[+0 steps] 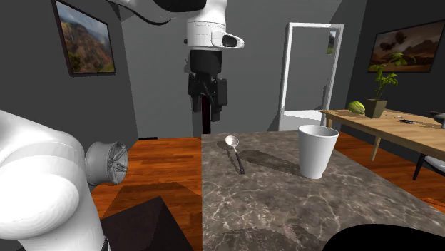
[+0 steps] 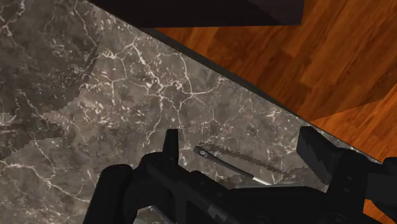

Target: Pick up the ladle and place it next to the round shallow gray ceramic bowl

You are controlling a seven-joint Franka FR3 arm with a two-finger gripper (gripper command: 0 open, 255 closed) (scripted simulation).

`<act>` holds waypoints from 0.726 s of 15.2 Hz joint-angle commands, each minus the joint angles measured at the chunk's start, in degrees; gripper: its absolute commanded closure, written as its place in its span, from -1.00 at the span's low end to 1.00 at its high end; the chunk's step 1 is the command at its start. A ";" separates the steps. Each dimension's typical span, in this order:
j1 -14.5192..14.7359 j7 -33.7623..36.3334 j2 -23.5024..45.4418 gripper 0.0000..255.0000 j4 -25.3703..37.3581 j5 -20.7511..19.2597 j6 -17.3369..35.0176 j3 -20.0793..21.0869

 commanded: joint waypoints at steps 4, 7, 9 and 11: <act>2.40 -6.52 5.40 -1.00 0.02 -1.32 5.93 -0.80; 4.76 -12.81 11.04 -1.00 0.62 -2.37 11.62 -1.41; 6.28 -16.89 14.87 -1.00 1.29 -2.93 15.24 -1.67; 7.76 -20.89 18.71 -1.00 2.14 -3.40 18.72 -1.81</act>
